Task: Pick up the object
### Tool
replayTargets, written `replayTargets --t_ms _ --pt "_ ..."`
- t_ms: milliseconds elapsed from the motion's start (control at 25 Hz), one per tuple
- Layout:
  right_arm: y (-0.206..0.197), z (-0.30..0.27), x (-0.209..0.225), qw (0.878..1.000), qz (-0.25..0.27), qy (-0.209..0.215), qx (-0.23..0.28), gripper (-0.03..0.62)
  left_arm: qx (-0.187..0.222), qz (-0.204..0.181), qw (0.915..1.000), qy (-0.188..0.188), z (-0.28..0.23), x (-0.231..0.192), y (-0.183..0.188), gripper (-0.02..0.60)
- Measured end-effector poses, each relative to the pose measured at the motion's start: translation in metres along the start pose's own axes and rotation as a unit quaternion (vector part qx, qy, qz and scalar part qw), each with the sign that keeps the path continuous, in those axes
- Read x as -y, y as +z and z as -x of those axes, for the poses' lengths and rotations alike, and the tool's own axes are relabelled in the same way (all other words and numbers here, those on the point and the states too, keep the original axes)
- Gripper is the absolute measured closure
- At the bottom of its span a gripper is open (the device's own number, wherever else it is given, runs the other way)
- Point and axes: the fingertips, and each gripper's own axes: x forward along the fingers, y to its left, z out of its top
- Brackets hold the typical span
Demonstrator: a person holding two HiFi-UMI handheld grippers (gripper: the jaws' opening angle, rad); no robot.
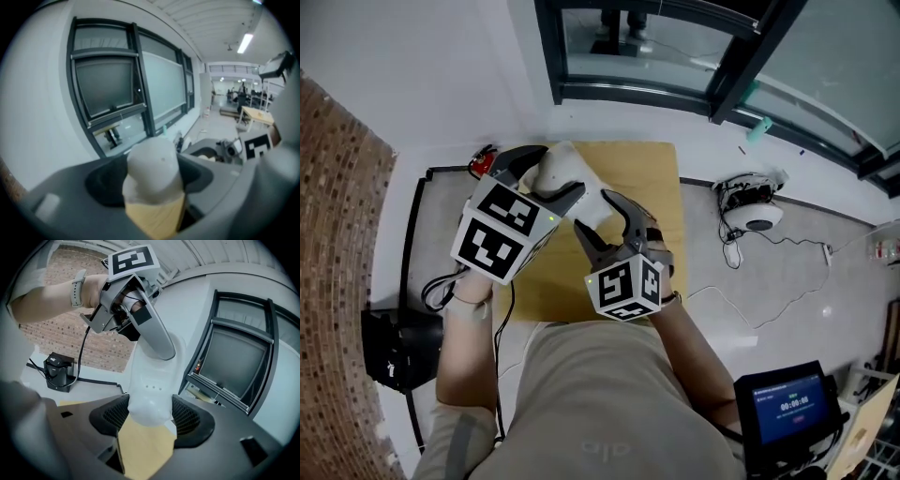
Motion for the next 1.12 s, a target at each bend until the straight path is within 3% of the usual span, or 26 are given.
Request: replayTargets --t_ms 1120 --pt "-0.006 0.0 0.009 1.0 0.001 -0.011 -0.001 0.306 0.015 -0.002 0.9999 -0.006 -0.006 0.004 0.013 0.267"
